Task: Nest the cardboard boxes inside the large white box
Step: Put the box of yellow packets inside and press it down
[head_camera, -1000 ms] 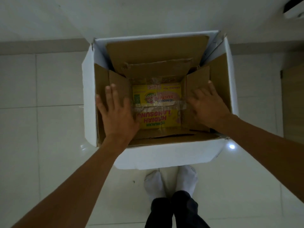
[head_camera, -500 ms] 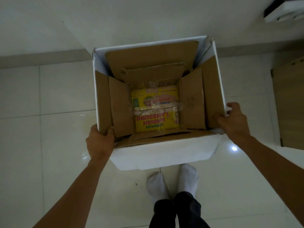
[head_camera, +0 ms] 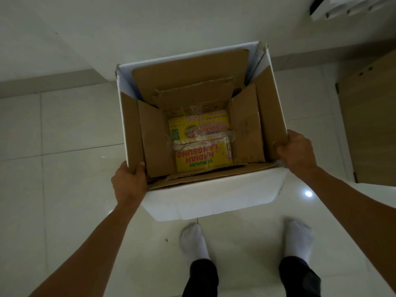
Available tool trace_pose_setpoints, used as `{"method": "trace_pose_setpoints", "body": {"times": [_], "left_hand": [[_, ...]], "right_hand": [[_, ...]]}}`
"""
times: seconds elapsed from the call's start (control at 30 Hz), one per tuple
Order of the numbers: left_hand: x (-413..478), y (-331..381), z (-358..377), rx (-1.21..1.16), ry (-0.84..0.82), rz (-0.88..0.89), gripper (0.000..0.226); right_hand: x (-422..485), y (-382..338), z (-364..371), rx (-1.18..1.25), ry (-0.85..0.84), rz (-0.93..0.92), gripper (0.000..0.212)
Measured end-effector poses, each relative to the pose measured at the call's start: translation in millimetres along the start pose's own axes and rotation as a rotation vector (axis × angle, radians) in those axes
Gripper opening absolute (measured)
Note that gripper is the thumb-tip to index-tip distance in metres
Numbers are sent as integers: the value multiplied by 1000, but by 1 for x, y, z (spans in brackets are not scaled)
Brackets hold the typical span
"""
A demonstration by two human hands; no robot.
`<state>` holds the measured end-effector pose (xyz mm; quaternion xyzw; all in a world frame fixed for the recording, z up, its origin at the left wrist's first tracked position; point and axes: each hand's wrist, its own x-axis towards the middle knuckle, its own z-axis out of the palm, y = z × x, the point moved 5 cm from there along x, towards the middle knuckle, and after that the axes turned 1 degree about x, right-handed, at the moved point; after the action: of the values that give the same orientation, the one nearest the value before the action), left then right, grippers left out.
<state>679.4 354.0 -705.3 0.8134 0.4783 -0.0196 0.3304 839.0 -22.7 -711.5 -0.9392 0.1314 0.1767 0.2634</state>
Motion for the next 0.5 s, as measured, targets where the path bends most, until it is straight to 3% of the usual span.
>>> {"method": "trace_pose_setpoints", "body": {"times": [0.5], "left_hand": [[-132,79,123,15,27,23,25]], "right_hand": [[61,148,-110,74,-44,45,23]]}}
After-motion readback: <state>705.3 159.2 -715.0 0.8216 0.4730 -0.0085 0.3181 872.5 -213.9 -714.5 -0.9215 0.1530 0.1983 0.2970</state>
